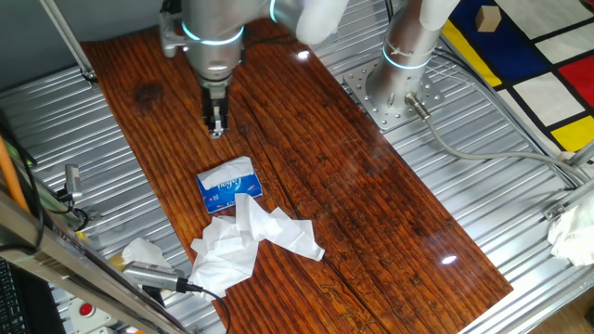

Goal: Pull out a napkin

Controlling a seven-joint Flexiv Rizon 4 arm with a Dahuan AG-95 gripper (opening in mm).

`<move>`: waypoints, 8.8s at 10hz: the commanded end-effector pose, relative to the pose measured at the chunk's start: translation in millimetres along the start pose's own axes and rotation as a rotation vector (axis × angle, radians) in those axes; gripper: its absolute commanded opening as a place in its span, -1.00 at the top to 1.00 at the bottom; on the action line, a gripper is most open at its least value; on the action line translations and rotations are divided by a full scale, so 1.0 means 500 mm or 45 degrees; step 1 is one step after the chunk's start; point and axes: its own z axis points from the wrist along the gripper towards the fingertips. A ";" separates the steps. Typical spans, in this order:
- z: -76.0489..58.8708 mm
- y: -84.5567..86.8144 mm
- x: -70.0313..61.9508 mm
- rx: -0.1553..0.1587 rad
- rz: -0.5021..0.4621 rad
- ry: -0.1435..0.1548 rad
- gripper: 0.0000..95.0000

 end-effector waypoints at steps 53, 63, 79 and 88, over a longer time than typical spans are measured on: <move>0.057 -0.008 0.113 0.041 -0.114 0.082 1.00; 0.057 -0.008 0.113 0.011 -0.063 0.104 1.00; 0.048 -0.006 0.078 0.015 -0.117 0.117 1.00; 0.081 0.042 0.040 0.010 -0.045 0.088 1.00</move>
